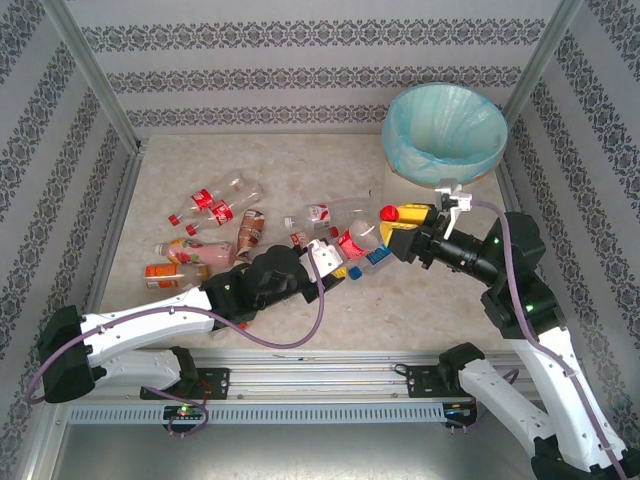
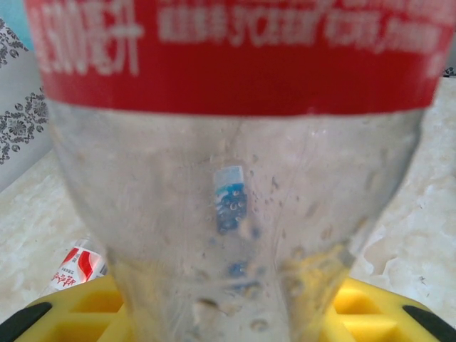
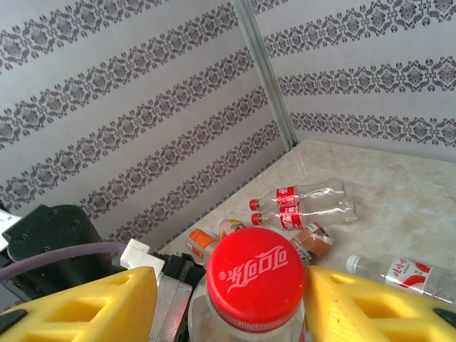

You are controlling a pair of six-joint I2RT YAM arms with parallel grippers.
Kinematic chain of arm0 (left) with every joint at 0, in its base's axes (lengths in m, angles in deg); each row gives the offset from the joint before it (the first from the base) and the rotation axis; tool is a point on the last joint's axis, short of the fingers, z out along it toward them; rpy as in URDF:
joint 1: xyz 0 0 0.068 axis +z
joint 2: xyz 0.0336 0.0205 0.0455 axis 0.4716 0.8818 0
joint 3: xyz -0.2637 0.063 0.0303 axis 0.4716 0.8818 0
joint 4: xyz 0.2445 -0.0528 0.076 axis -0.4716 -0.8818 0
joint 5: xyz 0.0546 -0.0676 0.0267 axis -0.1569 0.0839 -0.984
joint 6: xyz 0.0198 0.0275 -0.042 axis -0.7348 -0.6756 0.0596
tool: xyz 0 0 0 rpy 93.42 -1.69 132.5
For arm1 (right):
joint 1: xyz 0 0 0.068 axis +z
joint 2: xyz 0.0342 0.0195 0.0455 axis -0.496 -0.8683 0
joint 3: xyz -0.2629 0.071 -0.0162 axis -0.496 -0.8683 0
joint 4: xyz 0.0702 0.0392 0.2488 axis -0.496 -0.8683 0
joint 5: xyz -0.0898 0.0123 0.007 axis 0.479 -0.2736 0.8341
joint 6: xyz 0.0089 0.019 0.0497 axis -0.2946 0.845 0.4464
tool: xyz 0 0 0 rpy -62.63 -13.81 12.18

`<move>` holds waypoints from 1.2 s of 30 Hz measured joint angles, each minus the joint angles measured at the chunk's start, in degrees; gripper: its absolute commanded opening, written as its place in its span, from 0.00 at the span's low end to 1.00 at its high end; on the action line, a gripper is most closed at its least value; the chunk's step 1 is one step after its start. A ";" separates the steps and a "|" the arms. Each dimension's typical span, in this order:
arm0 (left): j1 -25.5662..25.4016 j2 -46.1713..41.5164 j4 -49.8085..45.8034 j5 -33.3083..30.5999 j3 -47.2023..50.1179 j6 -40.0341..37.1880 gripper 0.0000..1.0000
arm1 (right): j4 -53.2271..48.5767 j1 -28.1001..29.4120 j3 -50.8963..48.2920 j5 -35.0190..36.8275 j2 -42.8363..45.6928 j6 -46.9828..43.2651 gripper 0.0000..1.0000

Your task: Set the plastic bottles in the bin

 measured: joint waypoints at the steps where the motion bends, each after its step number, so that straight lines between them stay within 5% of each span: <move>1: 0.00 0.00 0.00 0.02 0.00 0.11 0.00 | -0.48 0.57 0.20 0.63 -0.26 -0.52 0.52; 20: -0.39 -0.02 0.35 0.68 0.48 -0.13 0.00 | -4.26 5.51 2.75 8.41 -2.60 -3.67 0.51; 29: -0.52 -0.09 0.59 0.83 1.22 -0.52 0.04 | -4.17 6.14 2.89 9.22 -3.54 -3.13 0.14; 31: -0.55 -0.37 0.61 0.90 1.36 -0.55 0.14 | -3.98 6.38 2.91 8.96 -3.50 -2.86 0.09; 33: -0.83 -1.05 0.68 0.83 1.66 -0.74 0.45 | -4.02 6.84 3.13 8.79 -3.32 -3.10 0.00; 36: -0.87 -2.27 1.46 0.04 2.27 -1.27 0.93 | -4.09 6.86 3.87 9.35 -3.32 -2.75 0.00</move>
